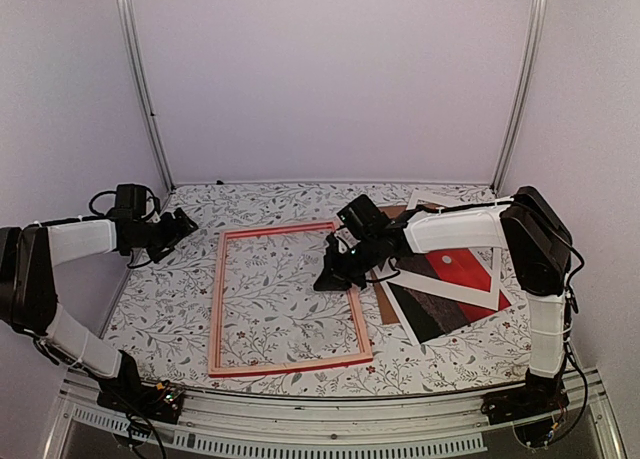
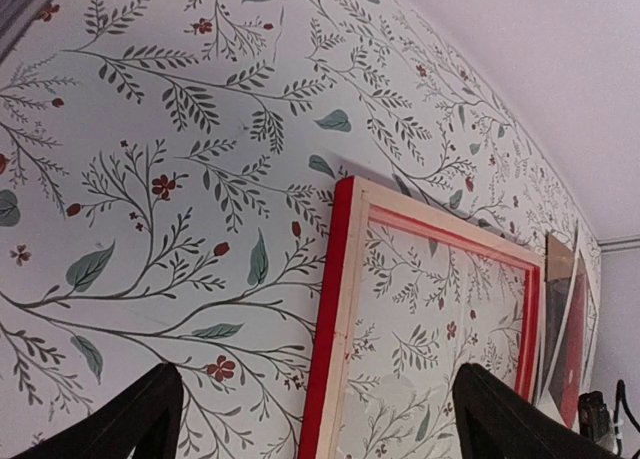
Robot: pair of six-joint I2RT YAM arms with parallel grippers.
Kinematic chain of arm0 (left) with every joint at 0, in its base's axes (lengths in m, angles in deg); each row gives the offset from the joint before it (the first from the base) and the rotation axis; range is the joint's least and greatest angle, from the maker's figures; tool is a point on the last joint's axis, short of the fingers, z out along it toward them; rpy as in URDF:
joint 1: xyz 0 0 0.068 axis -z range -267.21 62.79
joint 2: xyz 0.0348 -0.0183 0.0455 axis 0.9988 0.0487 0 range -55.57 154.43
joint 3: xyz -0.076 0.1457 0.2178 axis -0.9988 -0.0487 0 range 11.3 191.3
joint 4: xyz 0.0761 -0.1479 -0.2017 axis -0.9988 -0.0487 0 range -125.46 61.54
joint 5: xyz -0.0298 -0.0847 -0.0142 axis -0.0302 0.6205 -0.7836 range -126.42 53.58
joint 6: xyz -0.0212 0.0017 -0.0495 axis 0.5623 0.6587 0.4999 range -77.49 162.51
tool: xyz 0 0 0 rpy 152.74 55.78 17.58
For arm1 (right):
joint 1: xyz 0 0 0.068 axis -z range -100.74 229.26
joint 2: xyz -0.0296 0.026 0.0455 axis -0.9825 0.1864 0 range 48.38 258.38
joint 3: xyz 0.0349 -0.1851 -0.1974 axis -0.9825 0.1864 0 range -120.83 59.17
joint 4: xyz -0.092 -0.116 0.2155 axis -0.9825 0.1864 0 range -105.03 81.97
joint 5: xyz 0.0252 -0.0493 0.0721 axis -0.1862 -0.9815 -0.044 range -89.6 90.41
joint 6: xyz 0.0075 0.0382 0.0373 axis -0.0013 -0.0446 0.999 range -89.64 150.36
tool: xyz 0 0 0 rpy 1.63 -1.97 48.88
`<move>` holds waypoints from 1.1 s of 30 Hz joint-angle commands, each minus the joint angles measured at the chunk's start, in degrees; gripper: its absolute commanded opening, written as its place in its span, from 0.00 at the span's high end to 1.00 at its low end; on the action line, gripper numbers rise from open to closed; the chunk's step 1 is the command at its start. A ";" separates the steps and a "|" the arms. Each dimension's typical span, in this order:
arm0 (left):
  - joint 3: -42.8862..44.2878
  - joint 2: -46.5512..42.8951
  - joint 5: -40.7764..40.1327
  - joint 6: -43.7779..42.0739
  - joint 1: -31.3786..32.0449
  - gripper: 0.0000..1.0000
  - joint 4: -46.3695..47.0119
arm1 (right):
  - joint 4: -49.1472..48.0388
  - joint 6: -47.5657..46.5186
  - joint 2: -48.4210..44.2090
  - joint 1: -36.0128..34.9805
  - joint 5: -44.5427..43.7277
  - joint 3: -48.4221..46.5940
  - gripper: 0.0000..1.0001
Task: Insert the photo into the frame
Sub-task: Place the glass panel at the frame body.
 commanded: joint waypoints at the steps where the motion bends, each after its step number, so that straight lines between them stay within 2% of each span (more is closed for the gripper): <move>1: 0.48 0.40 -0.44 -0.85 0.61 0.04 0.75 | 0.61 -0.88 -1.60 0.02 -1.81 -1.77 1.00; 33: 0.39 0.44 -0.53 -0.88 0.64 0.04 0.69 | 2.31 -0.95 -0.88 -0.42 -2.94 -2.12 1.00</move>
